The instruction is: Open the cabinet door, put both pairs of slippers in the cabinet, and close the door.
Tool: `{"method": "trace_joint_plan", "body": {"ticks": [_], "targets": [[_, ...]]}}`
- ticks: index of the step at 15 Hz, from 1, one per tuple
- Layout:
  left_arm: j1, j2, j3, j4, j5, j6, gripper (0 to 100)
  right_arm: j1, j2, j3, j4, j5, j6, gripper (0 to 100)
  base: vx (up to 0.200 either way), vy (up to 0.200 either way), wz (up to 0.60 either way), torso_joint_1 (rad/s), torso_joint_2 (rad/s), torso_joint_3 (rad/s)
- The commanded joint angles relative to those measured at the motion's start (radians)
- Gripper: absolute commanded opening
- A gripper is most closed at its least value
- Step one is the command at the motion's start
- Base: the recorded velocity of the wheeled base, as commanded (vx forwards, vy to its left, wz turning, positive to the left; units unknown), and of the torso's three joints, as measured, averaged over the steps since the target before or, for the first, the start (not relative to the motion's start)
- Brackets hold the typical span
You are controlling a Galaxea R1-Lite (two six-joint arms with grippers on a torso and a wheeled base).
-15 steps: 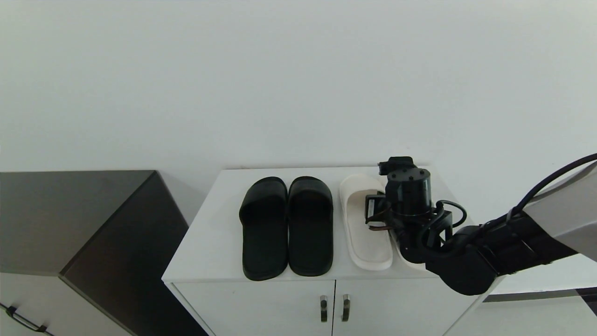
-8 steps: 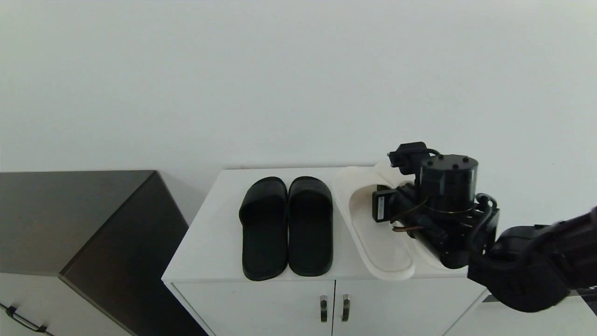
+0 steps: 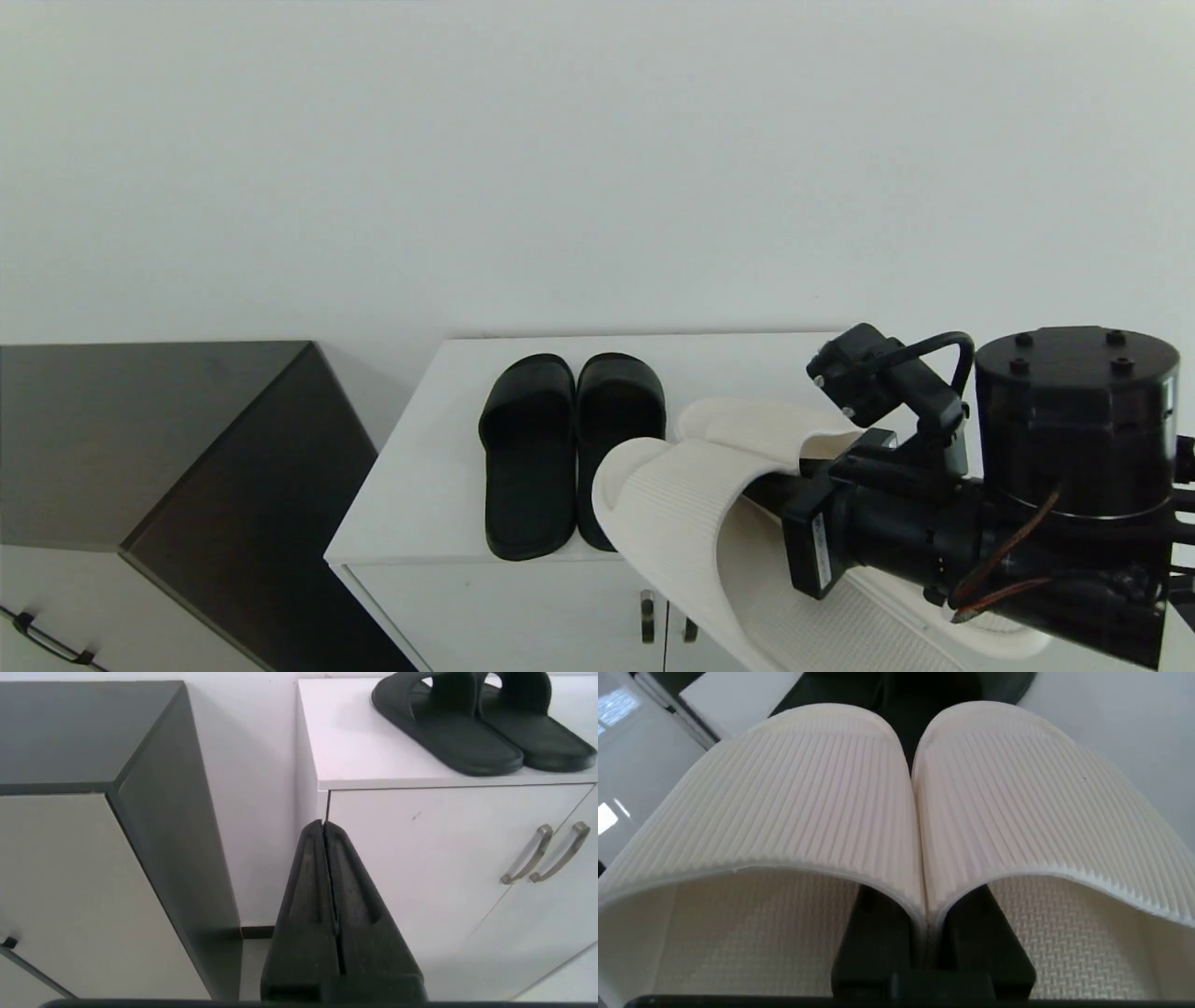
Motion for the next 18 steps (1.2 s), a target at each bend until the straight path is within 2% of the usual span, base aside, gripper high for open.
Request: {"method": "trace_joint_plan", "body": {"ticks": [1, 2, 11, 14, 18], "targets": [[0.0, 0.0, 0.0, 0.0, -0.001, 0.001, 0, 0.031, -0.013, 0.015, -0.007, -0.001, 0.003, 0, 0.0, 0.0, 0.0, 0.0, 0.0, 0.0], [0.0, 0.0, 0.0, 0.0, -0.001, 0.001, 0, 0.031, -0.015, 0.015, -0.007, -0.001, 0.007, 0, 0.0, 0.0, 0.0, 0.0, 0.0, 0.0], [0.0, 0.0, 0.0, 0.0, 0.001, 0.003, 0, 0.037, -0.03, 0.055, -0.008, 0.009, 0.009, 0, -0.2, 0.0, 0.0, 0.0, 0.0, 0.002], [0.0, 0.0, 0.0, 0.0, 0.001, 0.003, 0, 0.035, -0.043, 0.081, -0.056, 0.027, 0.006, 0, -0.2, 0.0, 0.0, 0.005, 0.0, 0.004], [0.0, 0.0, 0.0, 0.0, 0.001, 0.001, 0, 0.035, -0.04, 0.098, -0.059, 0.027, 0.003, 0, 0.0, 0.0, 0.0, 0.0, 0.0, 0.0]]}}
